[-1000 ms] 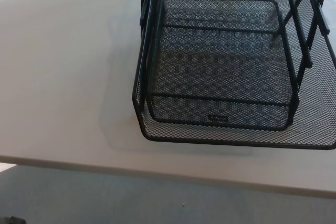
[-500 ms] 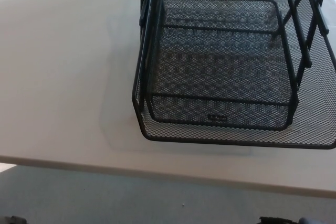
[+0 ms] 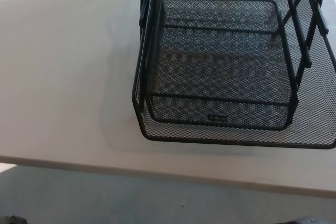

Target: A balck drawer is kept on the middle of the table and the robot uses its right hand to push it back away from the robot

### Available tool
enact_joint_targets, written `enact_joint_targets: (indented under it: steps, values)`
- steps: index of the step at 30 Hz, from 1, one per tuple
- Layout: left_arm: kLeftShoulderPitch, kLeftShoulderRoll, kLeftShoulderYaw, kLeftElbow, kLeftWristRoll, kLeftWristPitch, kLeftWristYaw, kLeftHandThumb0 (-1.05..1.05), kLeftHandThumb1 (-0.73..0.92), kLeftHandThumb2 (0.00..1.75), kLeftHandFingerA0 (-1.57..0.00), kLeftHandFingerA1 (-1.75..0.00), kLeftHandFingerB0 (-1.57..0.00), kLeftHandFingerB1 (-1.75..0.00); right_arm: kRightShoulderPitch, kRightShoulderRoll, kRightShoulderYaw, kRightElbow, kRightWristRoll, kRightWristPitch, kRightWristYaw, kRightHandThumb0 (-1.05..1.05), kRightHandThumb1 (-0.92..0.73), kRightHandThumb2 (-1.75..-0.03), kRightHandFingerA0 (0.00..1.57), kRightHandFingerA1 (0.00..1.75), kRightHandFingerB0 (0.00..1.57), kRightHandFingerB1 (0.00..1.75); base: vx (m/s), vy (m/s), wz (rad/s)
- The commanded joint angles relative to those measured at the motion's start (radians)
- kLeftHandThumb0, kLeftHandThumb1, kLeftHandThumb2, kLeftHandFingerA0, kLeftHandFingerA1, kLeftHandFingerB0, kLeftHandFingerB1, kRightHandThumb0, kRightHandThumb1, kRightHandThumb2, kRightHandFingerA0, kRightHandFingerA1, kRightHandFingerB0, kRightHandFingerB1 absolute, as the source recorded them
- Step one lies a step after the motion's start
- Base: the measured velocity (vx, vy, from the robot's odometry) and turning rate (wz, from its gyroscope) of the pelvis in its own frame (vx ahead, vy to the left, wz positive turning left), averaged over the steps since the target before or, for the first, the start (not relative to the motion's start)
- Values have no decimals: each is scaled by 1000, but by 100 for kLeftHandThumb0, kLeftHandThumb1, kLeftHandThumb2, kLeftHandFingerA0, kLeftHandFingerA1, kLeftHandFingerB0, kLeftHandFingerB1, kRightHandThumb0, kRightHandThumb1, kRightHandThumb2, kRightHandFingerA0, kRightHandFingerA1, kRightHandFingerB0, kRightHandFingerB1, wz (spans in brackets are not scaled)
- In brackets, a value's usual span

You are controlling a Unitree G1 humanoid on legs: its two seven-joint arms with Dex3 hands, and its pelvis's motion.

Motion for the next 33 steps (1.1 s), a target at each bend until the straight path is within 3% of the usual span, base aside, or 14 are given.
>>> enact_joint_targets:
  steps: [1,9,10,12,13,16,17,27,33]
  values:
    - [-14,25,-7,12,24,-12,-11,-56,71,62,-48,-39,-33,-33,-59,-122,-60,-172,329,27,205,-50,-63,-101,36,57,21,48,0,0,0]
    - [-12,25,-5,8,21,-13,-12,-55,74,62,-51,-39,-35,-33,-212,-137,-35,-164,414,102,250,-50,-63,-101,37,57,21,48,0,0,0]
    - [-12,26,-5,6,21,-13,-13,-56,71,62,-48,-39,-33,-33,-234,-126,-20,-146,413,109,252,-57,-79,-66,41,41,32,34,0,0,0]
    - [-12,26,-5,5,21,-13,-14,-56,71,62,-48,-39,-33,-33,-247,-123,-13,-138,417,115,253,-57,-79,-66,41,41,32,34,0,0,0]
    - [-13,26,-7,6,23,-13,-13,-56,72,62,-47,-39,-33,-33,-279,-117,-2,-126,421,133,257,-51,-63,-100,37,57,21,47,0,0,0]
    - [-12,25,-6,11,21,-18,-12,-55,74,62,-49,-39,-35,-34,-352,-106,27,-102,434,193,266,-51,-62,-99,38,57,21,47,0,0,0]
    - [-12,25,-6,11,21,-18,-12,-56,71,63,-48,-39,-34,-34,-375,-106,34,-103,424,208,266,-56,-78,-64,42,40,34,33,0,0,0]
    - [-12,20,-4,12,18,-21,-19,-55,71,63,-49,-39,-34,-34,-647,-61,167,-50,370,350,282,-53,-79,-63,44,43,33,34,0,0,0]
    - [-14,20,-7,11,24,-19,-17,-54,75,63,-50,-39,-35,-33,-731,-7,234,18,383,394,287,-52,-77,-63,45,43,34,35,0,0,0]
